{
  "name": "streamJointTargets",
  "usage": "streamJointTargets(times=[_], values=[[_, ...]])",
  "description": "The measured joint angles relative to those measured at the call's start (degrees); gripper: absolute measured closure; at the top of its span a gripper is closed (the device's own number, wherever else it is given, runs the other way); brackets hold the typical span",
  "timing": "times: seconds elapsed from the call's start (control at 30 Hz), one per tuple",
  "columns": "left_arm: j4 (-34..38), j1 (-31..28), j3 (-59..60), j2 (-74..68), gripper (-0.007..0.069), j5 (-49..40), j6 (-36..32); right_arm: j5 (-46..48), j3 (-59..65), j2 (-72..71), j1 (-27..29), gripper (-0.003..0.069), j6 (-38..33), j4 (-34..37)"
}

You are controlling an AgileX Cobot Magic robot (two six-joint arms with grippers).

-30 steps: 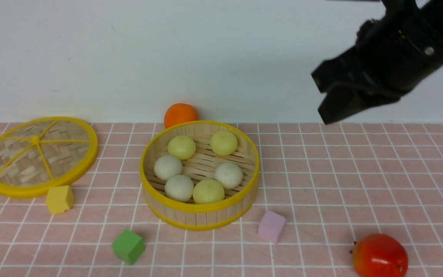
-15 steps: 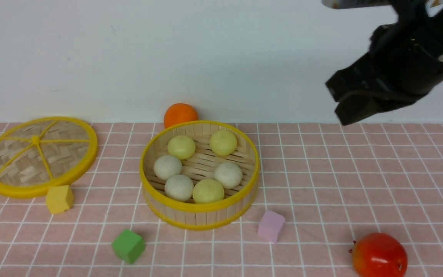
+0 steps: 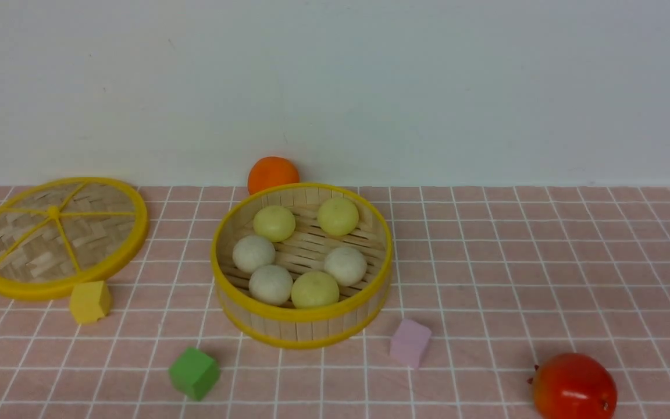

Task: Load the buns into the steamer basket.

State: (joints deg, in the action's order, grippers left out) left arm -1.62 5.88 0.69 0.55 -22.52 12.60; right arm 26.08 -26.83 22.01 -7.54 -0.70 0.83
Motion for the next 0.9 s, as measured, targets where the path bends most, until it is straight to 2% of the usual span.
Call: streamJointTargets(times=[0.17,0.37,0.57,0.9], values=[[0.00,0.00,0.00,0.00,0.0479,0.00,0.00,-1.24,15.72,-14.84,6.76,0.0651,3.45,0.00],[0.00,0.00,0.00,0.00,0.0477,0.00,0.00,-0.75,26.55,-21.84,9.08,0.0647,3.31,0.28],[0.11,0.00,0.00,0.00,0.0477,0.05,0.00,-2.43,27.81,-22.73,9.13,0.0643,-0.30,1.10],[0.11,0.00,0.00,0.00,0.0477,0.05,0.00,-2.60,27.84,-22.77,9.13,0.0636,-0.77,1.28]])
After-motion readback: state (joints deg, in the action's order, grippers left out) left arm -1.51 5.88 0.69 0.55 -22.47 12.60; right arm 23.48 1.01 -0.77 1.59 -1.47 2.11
